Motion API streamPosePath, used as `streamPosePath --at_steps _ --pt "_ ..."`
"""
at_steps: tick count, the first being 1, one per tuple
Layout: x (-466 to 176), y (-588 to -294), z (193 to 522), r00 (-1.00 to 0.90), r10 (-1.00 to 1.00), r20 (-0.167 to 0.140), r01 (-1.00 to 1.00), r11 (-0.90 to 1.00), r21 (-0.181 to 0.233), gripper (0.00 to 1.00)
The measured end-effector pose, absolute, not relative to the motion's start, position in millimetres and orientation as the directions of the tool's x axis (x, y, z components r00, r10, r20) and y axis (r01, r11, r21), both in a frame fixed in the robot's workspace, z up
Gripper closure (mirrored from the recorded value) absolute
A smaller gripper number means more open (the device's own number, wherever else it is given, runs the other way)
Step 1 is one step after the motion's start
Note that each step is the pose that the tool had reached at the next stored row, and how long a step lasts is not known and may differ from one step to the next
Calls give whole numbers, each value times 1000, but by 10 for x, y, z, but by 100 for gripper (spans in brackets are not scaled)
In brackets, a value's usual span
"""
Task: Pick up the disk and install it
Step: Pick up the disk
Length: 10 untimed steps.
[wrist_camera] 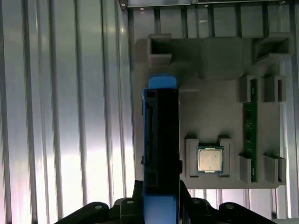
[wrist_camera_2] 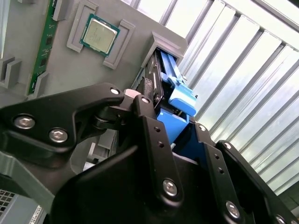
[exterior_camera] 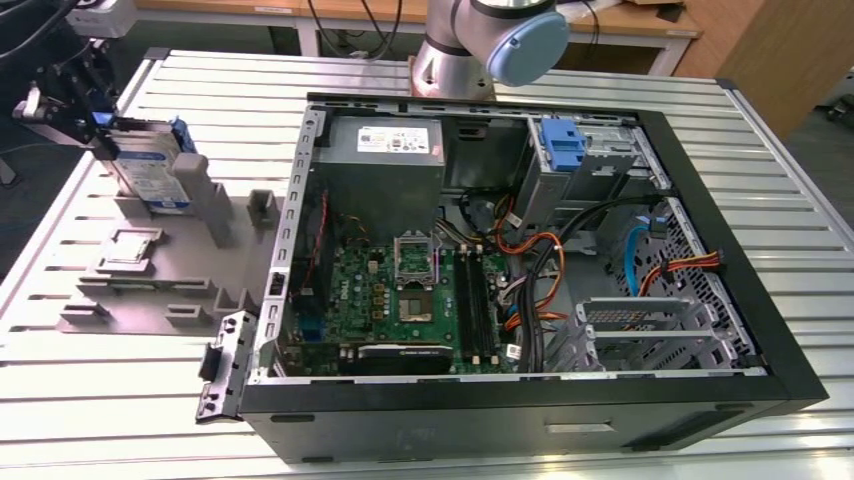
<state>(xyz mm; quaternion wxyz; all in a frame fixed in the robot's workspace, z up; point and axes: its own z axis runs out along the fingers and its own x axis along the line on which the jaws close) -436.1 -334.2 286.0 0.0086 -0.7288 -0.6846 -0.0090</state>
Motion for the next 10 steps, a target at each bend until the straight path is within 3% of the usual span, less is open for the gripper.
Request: streamPosePath --at_steps 10 --pt "-4361 -3342 2861 10 1000 25 1000 -10 0 63"
